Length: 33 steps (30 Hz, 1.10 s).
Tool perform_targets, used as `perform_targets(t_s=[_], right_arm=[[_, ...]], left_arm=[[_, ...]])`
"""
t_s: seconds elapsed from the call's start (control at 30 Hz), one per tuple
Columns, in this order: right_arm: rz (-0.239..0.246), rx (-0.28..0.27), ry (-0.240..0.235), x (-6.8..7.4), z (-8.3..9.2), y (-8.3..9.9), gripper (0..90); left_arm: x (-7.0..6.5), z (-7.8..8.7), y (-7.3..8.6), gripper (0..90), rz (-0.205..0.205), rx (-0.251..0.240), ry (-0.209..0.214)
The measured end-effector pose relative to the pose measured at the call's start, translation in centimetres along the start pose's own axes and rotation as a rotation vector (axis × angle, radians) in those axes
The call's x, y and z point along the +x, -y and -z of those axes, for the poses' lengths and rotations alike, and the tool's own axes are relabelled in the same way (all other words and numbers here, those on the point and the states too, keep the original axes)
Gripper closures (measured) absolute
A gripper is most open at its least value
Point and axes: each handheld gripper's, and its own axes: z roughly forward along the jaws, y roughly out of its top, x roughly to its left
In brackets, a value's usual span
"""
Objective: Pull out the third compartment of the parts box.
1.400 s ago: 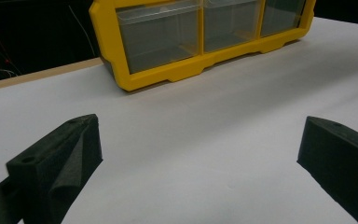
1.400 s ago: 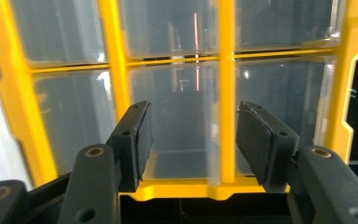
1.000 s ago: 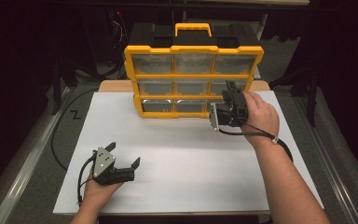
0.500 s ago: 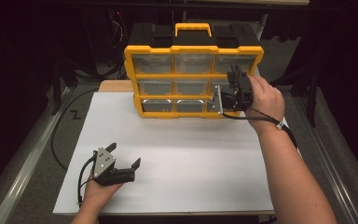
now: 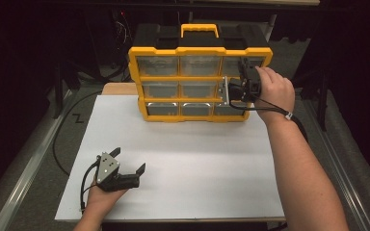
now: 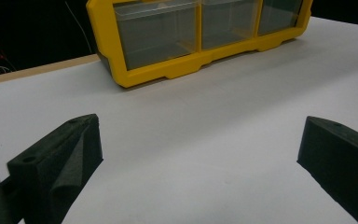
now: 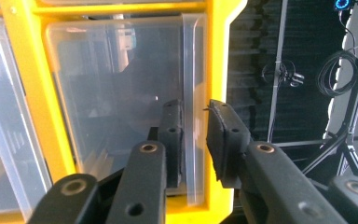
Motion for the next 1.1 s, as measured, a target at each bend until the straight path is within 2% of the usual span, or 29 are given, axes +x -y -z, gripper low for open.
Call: perform_targets(t_s=[0.03, 0.2, 0.4, 0.67, 1.1], right_arm=[[0.007, 0.005, -0.003, 0.0, -0.1, -0.2, 81.3], [0.027, 0.004, 0.009, 0.3, -0.3, -0.4, 81.3], [0.025, 0.008, 0.046, 0.7, -0.4, -0.3, 83.4], [0.026, 0.001, 0.047, 0.7, -0.2, -0.2, 84.5], [0.034, -0.033, 0.042, 0.3, 2.3, 0.2, 84.5]], left_arm=[[0.0, 0.0, 0.0, 0.8, 0.0, 0.0, 0.001], [0.0, 0.1, 0.0, 0.8, 0.003, -0.004, -0.001], [0.0, 0.1, 0.0, 0.8, 0.001, -0.002, 0.002], [0.0, 0.0, 0.0, 0.9, 0.002, -0.001, 0.002], [-0.1, 0.0, -0.1, 1.2, 0.001, -0.004, 0.005]])
